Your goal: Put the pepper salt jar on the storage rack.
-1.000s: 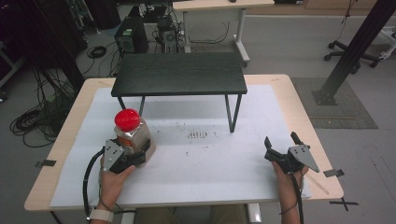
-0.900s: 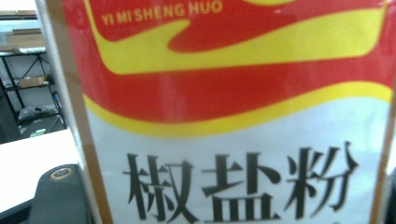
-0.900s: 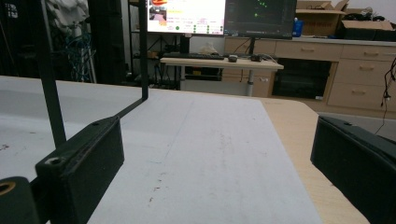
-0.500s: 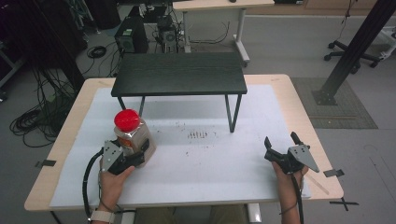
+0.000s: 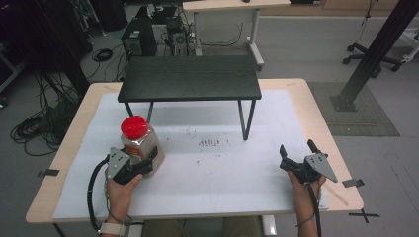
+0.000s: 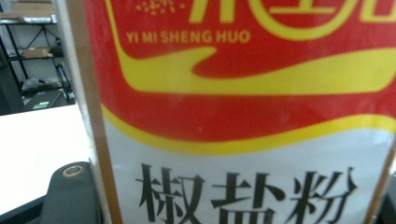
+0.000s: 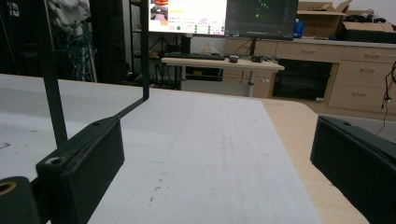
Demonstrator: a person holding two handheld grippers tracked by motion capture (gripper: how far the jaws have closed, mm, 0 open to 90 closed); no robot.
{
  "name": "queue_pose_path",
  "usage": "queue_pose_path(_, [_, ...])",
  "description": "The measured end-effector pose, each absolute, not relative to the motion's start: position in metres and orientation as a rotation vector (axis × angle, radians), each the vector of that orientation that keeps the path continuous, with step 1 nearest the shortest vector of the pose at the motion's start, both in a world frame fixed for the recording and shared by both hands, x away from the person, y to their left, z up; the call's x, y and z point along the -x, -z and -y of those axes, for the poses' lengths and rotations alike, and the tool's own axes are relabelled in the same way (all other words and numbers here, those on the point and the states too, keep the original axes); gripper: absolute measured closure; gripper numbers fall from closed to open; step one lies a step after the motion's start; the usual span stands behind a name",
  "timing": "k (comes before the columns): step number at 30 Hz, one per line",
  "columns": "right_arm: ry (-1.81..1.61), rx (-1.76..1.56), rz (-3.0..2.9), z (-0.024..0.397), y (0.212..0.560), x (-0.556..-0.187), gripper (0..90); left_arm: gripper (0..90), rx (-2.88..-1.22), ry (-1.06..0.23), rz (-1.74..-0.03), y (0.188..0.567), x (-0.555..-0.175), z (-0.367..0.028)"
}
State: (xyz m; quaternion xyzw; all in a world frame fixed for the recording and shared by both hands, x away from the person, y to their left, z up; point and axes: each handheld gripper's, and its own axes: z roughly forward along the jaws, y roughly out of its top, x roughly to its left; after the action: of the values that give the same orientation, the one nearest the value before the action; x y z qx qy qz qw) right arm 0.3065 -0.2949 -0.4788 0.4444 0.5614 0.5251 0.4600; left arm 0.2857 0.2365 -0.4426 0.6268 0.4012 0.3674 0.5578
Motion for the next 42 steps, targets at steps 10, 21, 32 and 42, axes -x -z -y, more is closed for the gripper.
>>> queue_pose_path(10, [-1.294, -1.094, -1.382, 0.295, 0.479, -0.306, 2.8, 24.8, -1.495, -0.862, -0.958, 0.439, -0.286, -0.235])
queue_pose_path(21, [-1.292, -1.092, -1.384, 0.295, 0.479, -0.307, 2.8, 25.1, -1.495, -0.860, -0.974, 0.434, -0.283, -0.238])
queue_pose_path(32, [-1.298, -1.098, -1.381, 0.295, 0.479, -0.307, 2.8, 25.1, -1.493, -0.842, -0.957, 0.420, -0.274, -0.240])
queue_pose_path(42, [-1.301, -1.106, -1.380, 0.296, 0.479, -0.307, 2.8, 25.0, -1.504, -0.844, -0.917, 0.397, -0.267, -0.236])
